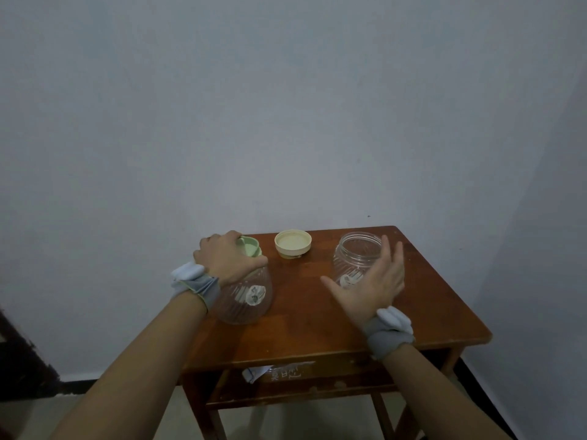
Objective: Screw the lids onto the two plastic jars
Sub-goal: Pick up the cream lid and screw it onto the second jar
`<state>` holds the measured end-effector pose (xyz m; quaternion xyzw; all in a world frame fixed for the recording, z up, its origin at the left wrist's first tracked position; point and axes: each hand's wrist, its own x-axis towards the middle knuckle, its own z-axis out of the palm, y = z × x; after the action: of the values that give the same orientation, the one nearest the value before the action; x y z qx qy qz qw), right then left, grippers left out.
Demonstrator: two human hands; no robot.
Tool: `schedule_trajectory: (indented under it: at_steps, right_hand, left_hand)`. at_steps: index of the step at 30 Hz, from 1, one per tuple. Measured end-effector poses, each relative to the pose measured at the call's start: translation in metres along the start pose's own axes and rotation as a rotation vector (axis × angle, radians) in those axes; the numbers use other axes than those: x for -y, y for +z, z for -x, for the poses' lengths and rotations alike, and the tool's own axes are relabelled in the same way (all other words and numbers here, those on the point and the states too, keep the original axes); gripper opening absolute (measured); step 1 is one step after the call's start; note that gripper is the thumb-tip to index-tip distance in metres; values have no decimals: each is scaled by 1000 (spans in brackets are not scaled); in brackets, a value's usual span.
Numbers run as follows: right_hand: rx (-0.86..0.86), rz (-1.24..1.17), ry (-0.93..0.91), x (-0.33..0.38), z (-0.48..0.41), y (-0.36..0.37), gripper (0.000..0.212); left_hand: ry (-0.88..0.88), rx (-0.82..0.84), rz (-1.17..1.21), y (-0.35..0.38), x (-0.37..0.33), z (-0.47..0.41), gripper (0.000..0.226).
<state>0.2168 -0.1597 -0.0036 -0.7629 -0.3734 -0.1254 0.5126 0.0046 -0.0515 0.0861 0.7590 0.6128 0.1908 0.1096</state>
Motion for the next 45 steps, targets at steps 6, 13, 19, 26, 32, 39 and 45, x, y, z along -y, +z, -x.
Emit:
schedule_trajectory:
  at_steps: [6,13,19,26,32,39,45]
  right_hand:
    - [318,-208,162,-41,-31,0,153]
    - [330,-303,269,-65,-35,15,137]
    - [277,-363,283,-67,-33,18,129]
    - [224,-366,322,-64,-33,19,129]
    - [218,-365,329,-66,-36,17,127]
    - [214,-391,369,-62,-33,11,131]
    - [188,-377,381,-61,-32,11,131]
  left_hand:
    - [190,-275,-140,17,-8,6,78]
    - [677,-363,101,88,-53,12,30]
    - [377,-140,-40,138,-64,-30,52]
    - [214,-79,-67,157,-82,-50,54]
    - [352,-213,253,159,-83,-28,49]
    - [-32,-91,792,142,-73,-7,43]
    - [-127,33,667,135,-69,0,38]
